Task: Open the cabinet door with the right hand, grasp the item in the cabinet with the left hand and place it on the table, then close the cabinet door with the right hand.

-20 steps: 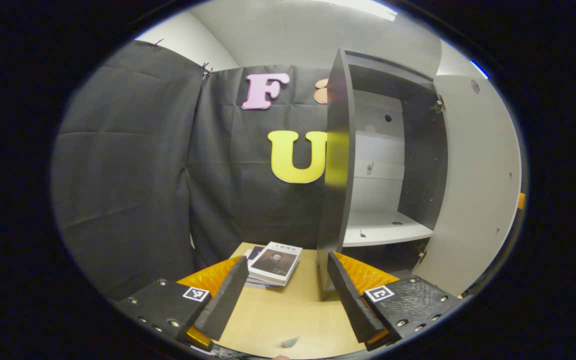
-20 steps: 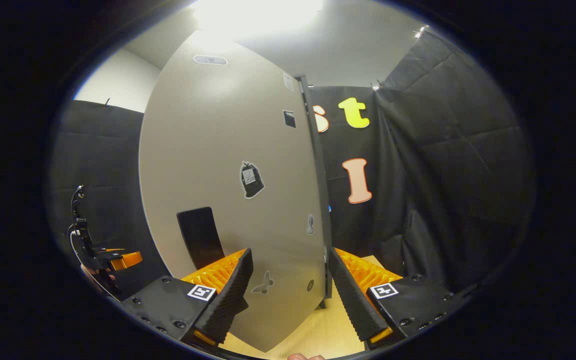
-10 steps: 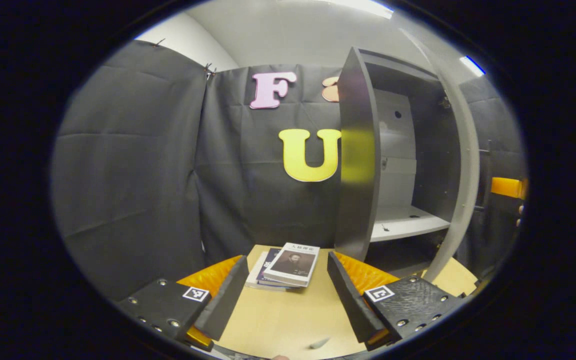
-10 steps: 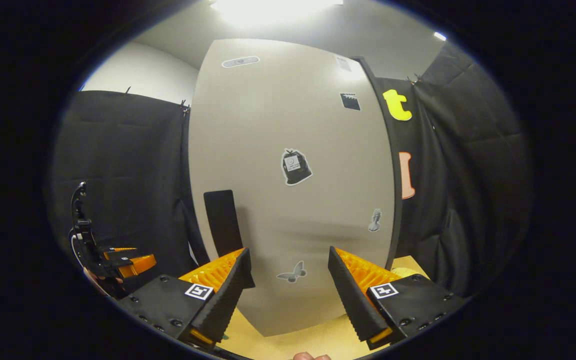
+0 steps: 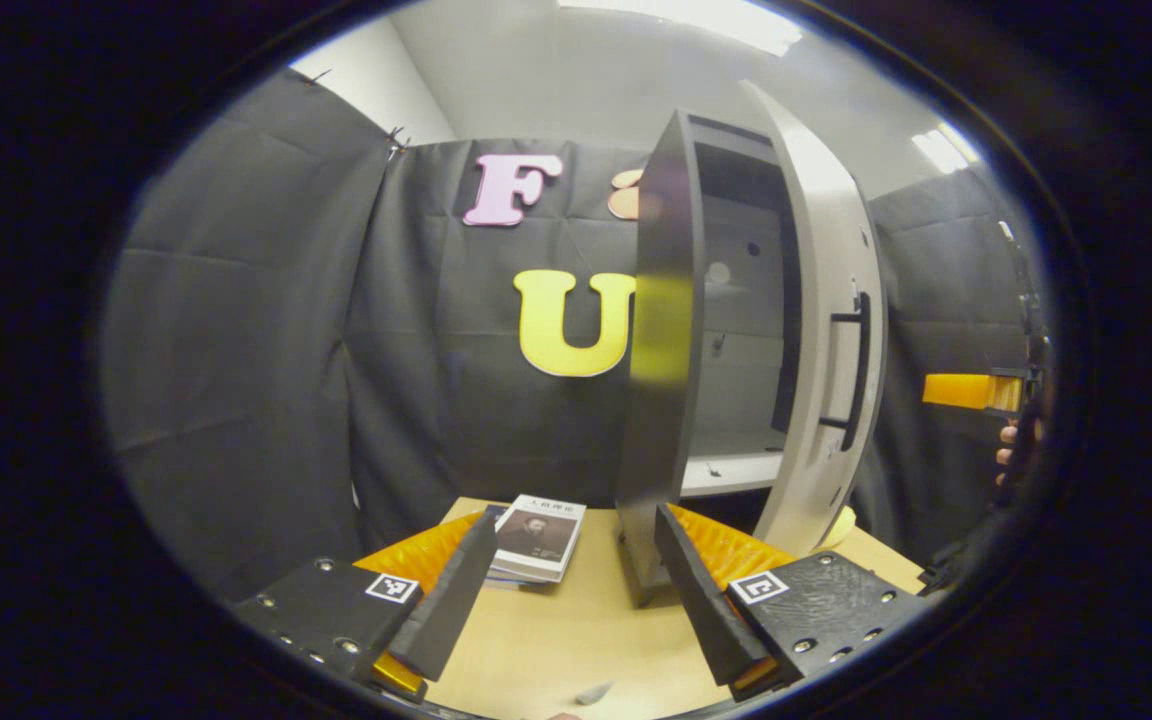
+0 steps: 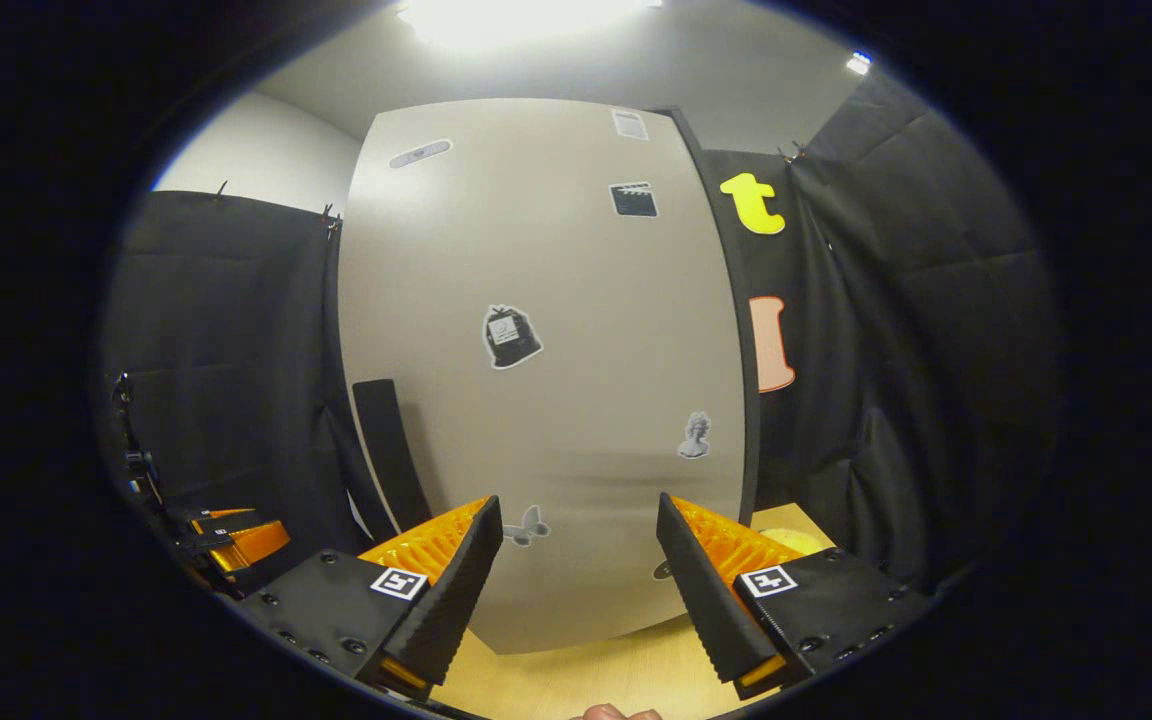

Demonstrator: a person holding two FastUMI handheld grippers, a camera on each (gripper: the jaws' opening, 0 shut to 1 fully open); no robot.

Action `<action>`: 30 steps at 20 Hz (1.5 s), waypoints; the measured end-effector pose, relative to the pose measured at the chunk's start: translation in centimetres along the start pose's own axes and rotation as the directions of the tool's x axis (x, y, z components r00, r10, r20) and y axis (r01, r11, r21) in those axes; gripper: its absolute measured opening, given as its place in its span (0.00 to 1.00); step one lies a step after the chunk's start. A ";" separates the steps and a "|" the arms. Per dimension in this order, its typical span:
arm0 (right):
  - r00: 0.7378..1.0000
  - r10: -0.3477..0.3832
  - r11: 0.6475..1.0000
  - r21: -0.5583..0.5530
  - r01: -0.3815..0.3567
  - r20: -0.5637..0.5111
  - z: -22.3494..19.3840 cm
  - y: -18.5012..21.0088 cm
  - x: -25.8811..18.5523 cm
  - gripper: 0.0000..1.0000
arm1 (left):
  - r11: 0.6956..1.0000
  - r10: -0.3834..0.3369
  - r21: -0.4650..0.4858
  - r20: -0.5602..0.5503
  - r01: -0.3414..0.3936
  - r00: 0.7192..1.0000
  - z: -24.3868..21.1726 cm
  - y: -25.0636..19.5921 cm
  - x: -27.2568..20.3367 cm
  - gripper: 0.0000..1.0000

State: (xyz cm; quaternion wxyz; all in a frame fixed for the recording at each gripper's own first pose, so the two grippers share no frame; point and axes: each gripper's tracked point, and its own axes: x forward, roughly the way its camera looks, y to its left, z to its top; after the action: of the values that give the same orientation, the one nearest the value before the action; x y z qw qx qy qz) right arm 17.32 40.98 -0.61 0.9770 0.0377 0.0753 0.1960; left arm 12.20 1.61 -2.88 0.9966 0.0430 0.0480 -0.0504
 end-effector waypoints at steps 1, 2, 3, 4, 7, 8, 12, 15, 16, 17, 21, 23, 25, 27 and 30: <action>1.000 -0.003 1.000 0.007 0.003 -0.004 0.1 -1.2 -0.2 0.98 | 1.000 0.000 0.006 0.009 0.000 1.000 0.7 -1.5 0.1 0.96; 1.000 -0.001 1.000 0.012 0.001 -0.006 0.2 -2.3 -0.4 0.98 | 1.000 0.001 0.011 0.019 -0.001 1.000 1.5 -3.0 0.0 0.96; 1.000 0.001 1.000 0.012 -0.001 0.000 0.5 -3.5 -0.7 0.98 | 1.000 0.006 0.016 0.034 -0.007 0.999 2.1 -4.3 -0.2 0.96; 1.000 -0.004 1.000 0.009 0.004 0.010 0.8 -4.9 -1.0 0.98 | 1.000 0.006 0.019 0.043 -0.007 0.999 2.7 -5.7 -0.5 0.96; 1.000 -0.013 1.000 0.002 0.013 0.015 1.2 -8.7 -1.6 0.98 | 1.000 0.003 0.007 0.043 -0.004 0.999 3.3 -10.1 -1.7 0.96; 1.000 -0.011 1.000 -0.001 0.011 0.018 1.4 -9.9 -1.9 0.98 | 1.000 -0.001 -0.008 0.045 0.002 0.999 3.5 -11.6 -2.0 0.96; 1.000 -0.001 1.000 -0.007 0.001 0.010 1.9 -14.2 -2.5 0.98 | 1.000 0.025 -0.004 0.038 -0.025 0.999 4.7 -16.0 -3.7 0.95; 1.000 0.012 0.999 -0.030 -0.012 0.013 2.3 -16.6 -2.9 0.98 | 0.999 0.048 0.007 0.050 -0.049 0.998 5.8 -19.9 -4.5 0.96; 1.000 0.025 0.999 -0.048 -0.024 0.017 2.5 -17.2 -3.1 0.98 | 0.998 0.056 -0.006 0.052 -0.056 0.997 6.0 -21.1 -4.8 0.96; 0.999 0.031 0.997 -0.066 -0.029 0.032 3.0 -17.9 -3.7 0.98 | 0.998 0.063 -0.026 0.058 -0.062 0.996 6.2 -22.3 -5.3 0.96; 0.996 0.013 0.993 -0.116 -0.003 0.090 4.5 -19.9 -5.7 0.98 | 0.995 0.061 -0.088 0.069 -0.055 0.996 7.8 -24.9 -7.1 0.96; 0.995 0.003 0.993 -0.117 0.009 0.101 4.5 -20.4 -6.4 0.98 | 0.995 0.067 -0.077 0.075 -0.061 0.995 8.4 -24.6 -7.7 0.96; 0.995 -0.015 0.993 -0.113 0.026 0.100 4.0 -20.9 -6.8 0.98 | 0.994 0.071 -0.085 0.081 -0.064 0.994 8.4 -24.5 -7.8 0.96; 0.993 -0.050 0.991 -0.120 0.062 0.107 3.3 -21.6 -6.9 0.98 | 0.992 0.080 -0.110 0.097 -0.069 0.992 8.4 -24.4 -7.9 0.95; 0.995 -0.067 0.989 -0.131 0.075 0.069 1.8 -21.5 -6.6 0.98 | 0.987 0.094 -0.140 0.105 -0.078 0.990 8.6 -24.3 -8.1 0.96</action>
State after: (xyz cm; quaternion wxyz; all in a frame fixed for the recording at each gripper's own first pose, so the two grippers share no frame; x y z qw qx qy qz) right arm 19.72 18.55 -0.21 0.9856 -0.0241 0.0320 0.1643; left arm 2.39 -22.43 4.50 0.9996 -0.0256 -0.0061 -0.0062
